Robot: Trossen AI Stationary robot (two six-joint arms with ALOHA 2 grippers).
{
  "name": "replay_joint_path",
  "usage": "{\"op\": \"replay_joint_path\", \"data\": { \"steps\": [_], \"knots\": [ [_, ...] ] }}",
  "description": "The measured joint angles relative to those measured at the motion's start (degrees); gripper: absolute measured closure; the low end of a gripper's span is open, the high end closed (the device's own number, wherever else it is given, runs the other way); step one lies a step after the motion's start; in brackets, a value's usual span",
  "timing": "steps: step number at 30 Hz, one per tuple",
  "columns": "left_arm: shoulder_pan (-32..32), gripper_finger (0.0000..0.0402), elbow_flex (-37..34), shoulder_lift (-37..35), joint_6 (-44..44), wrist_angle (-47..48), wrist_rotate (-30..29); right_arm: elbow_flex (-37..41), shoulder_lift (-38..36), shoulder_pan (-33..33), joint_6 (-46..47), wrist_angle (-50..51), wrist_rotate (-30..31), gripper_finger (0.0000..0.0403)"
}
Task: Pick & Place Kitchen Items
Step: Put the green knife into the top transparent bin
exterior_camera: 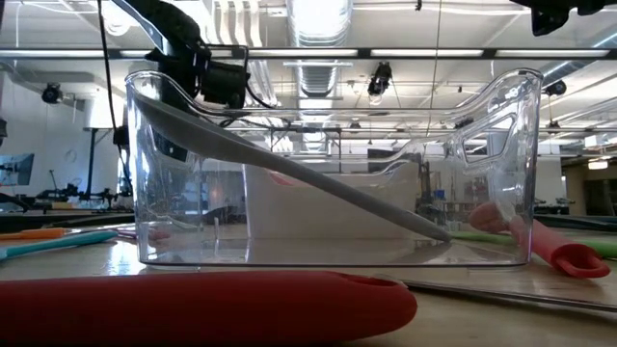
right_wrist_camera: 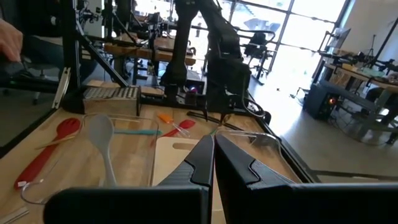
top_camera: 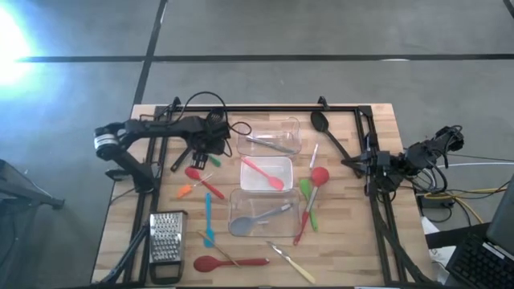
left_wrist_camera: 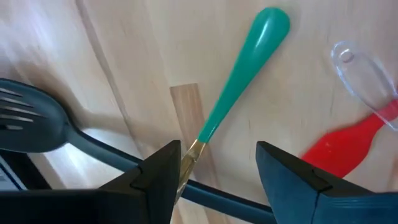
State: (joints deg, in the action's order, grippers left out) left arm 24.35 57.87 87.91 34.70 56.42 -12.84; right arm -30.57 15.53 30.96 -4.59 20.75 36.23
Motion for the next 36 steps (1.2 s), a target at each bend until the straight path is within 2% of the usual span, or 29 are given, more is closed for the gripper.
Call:
{"op": "replay_joint_path", "data": {
  "steps": [5,27,32,36],
  "knots": [
    [1.4,0.0193,-0.02,2.5,-0.28,0.01,2.89,0.0,0.0,0.0,0.12,0.0,-0.02,0.0394],
    [5.24,0.0194,-0.04,11.27,1.44,-2.06,1.39,0.14,0.0,0.0,0.11,0.24,-0.17,0.0394],
    [5.28,0.0204,0.24,13.65,1.91,-2.68,0.8,0.37,0.0,0.0,0.1,0.34,-0.17,0.0394],
    [5.3,0.0228,0.26,14.5,2.75,-2.91,0.46,0.54,0.0,0.0,0.11,0.46,-0.17,0.0394]
  ]
}}
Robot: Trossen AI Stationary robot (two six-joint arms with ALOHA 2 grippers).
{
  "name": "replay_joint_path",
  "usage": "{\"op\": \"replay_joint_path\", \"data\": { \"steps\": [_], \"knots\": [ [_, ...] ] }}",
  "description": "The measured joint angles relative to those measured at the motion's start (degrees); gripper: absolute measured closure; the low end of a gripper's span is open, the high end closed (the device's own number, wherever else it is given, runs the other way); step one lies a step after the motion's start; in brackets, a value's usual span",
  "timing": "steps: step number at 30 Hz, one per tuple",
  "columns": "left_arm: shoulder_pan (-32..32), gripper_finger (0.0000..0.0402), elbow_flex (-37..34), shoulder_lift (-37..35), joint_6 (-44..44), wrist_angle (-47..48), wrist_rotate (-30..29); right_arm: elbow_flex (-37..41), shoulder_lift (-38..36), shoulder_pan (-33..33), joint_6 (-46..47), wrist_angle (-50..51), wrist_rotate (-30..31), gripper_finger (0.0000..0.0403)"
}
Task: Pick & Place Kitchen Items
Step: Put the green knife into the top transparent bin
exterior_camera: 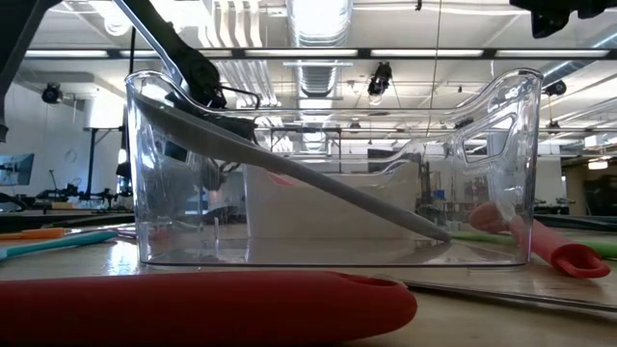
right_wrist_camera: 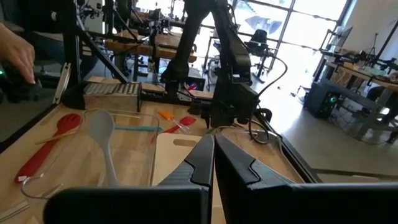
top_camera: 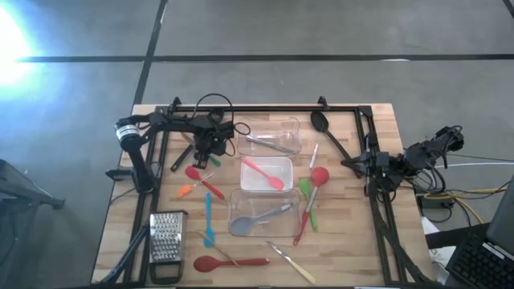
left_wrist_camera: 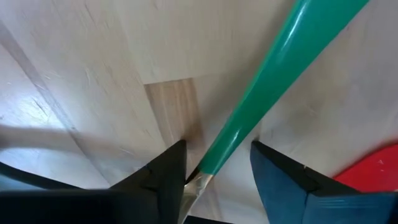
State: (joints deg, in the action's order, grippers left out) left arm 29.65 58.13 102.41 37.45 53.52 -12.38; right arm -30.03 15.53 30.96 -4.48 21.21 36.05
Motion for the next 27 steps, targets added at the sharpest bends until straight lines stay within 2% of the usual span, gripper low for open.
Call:
{"op": "replay_joint_path", "data": {
  "steps": [5,10,16,19,27],
  "knots": [
    [0.04,0.0284,0.38,-0.39,0.04,-0.19,-1.06,0.24,0.0,0.01,-0.01,0.0,0.02,0.0394],
    [0.15,0.0359,0.39,-1.95,1.02,-1.71,-2.57,0.82,0.0,0.01,-0.01,-0.02,0.02,0.0394],
    [0.18,0.0364,0.39,-3.21,1.19,-0.03,-5.01,1.32,0.0,0.0,-0.01,0.0,0.04,0.0394],
    [0.15,0.0364,0.39,-3.9,0.64,4.33,-8.71,1.32,-0.02,0.01,0.0,-0.15,0.07,0.0394],
    [0.13,0.0364,4.35,-9.87,-7.39,15.05,-12.02,1.32,-0.02,0.0,-0.19,-0.44,0.13,0.0394]
  ]
}}
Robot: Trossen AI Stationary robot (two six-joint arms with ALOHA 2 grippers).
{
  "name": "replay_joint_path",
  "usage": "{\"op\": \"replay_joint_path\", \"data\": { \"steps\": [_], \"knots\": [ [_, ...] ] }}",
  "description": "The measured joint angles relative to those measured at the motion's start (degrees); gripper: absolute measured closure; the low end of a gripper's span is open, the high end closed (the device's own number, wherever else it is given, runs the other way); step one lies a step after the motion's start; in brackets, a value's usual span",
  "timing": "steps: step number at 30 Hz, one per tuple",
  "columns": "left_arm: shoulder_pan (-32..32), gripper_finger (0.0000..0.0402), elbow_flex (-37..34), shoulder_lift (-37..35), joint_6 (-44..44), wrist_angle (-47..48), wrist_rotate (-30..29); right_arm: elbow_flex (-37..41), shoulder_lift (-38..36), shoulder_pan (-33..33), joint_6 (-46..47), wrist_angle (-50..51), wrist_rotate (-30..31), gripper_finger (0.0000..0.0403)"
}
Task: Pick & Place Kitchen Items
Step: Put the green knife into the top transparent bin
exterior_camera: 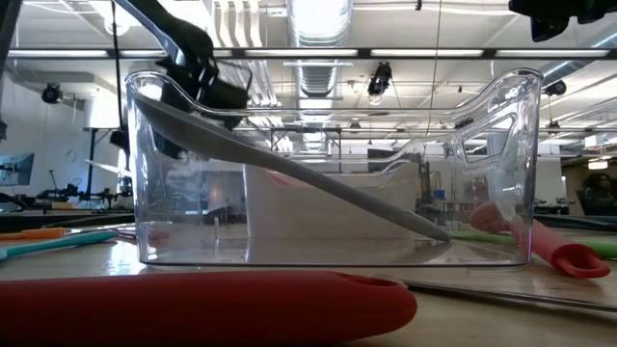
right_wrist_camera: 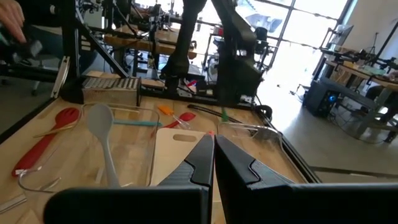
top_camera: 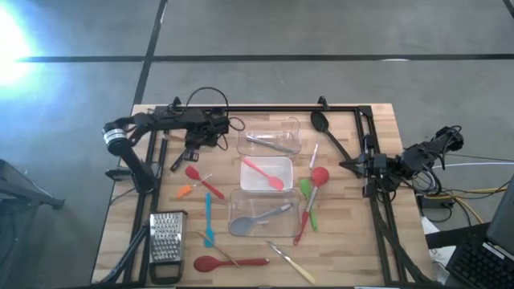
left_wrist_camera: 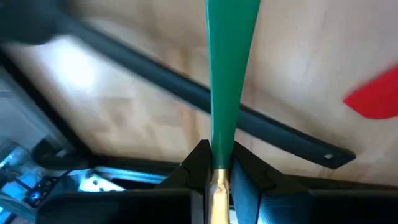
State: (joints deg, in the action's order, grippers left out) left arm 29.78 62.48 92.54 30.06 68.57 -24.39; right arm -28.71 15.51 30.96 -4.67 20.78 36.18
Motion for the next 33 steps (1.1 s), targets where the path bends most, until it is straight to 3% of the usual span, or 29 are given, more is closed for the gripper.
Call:
{"op": "replay_joint_path", "data": {
  "steps": [13,17,28,33],
  "knots": [
    [-0.48,0.0364,14.31,-15.46,-4.19,-0.69,1.51,0.0,-0.02,0.0,0.2,-0.61,0.02,0.0394],
    [-0.5,0.0364,18.24,-17.8,-3.24,-2.69,5.02,0.0,0.0,0.0,-0.98,-2.61,0.09,0.0394],
    [-0.74,0.0364,28.15,-12.1,1.25,-9.27,17.03,0.0,-0.04,0.0,-4.85,-8.11,1.56,0.0394],
    [-2.12,0.0364,32.56,-4.99,4.64,-10.84,17.96,0.0,-0.04,0.0,-5.42,-8.09,1.94,0.0394]
  ]
}}
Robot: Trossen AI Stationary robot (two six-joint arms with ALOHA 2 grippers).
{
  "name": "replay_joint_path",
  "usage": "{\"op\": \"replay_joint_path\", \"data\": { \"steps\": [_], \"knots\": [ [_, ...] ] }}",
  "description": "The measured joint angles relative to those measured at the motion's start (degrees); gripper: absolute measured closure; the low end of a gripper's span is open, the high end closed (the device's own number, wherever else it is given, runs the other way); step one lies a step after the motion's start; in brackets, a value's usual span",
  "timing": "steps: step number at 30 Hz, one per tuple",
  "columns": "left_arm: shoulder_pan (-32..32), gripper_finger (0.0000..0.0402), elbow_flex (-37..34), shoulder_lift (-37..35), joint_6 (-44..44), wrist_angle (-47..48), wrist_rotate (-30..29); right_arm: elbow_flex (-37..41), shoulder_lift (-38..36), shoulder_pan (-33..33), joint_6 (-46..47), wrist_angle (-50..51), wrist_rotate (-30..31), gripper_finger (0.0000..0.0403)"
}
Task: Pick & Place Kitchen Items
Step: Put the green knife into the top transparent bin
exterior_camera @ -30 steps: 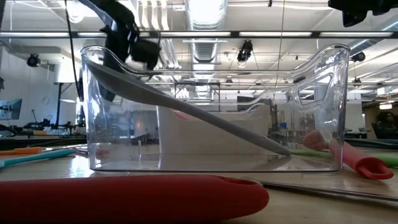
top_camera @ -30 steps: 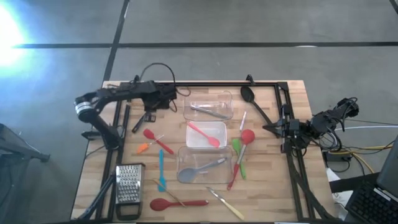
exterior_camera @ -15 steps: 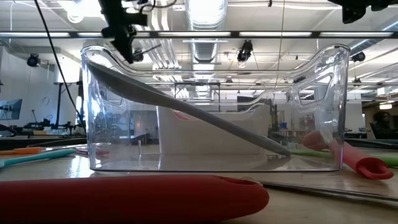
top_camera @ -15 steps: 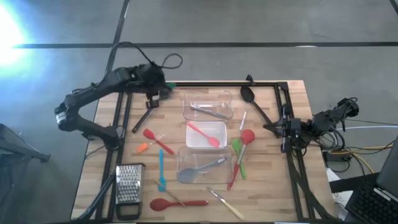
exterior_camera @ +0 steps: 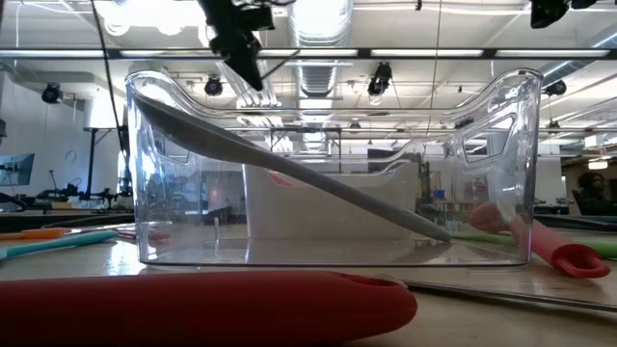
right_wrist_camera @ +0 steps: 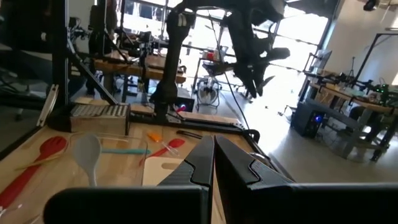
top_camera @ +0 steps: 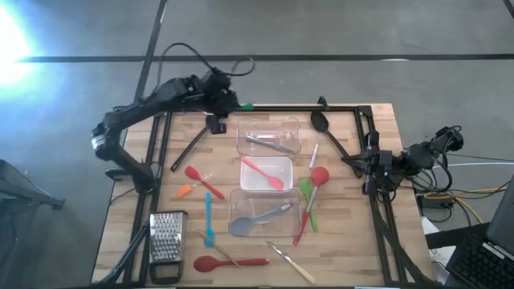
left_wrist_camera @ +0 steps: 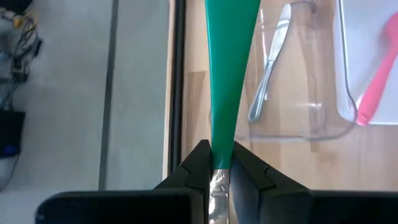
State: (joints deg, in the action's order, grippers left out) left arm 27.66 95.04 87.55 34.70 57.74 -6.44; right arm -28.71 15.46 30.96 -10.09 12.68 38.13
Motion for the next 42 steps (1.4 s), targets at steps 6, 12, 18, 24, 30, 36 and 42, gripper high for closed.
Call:
{"op": "replay_joint_path", "data": {
  "steps": [6,12,18,24,30,36,42],
  "knots": [
    [-1.57,0.0364,6.41,7.63,3.71,-0.01,0.04,0.0,0.0,0.0,0.9,0.02,0.07,0.0394],
    [-1.88,0.0364,11.5,12.29,3.41,-0.91,3.53,0.0,-0.02,0.0,-0.52,0.24,0.09,0.0394],
    [-1.96,0.0364,11.67,14.46,0.11,-11.73,15.23,0.0,0.0,0.0,-0.12,0.38,0.02,0.0394],
    [-1.86,0.0364,9.81,15.5,-3.23,-23.13,21.23,0.0,0.0,0.0,1.03,0.34,0.0,0.0394],
    [-1.88,0.0364,8.33,15.5,-6.81,-31.57,26.06,0.0,0.0,0.0,8.9,0.4,-0.08,0.0394],
    [-2.17,0.0364,4.77,15.43,-12.89,-39.89,29.56,0.0,1.84,-0.01,5.25,-6.12,-0.39,0.0394],
    [-2.64,0.0364,-0.02,15.37,-16.74,-51.1,39.81,0.0,8.37,-0.93,-0.17,-17.81,0.89,0.0386]
  ]
}}
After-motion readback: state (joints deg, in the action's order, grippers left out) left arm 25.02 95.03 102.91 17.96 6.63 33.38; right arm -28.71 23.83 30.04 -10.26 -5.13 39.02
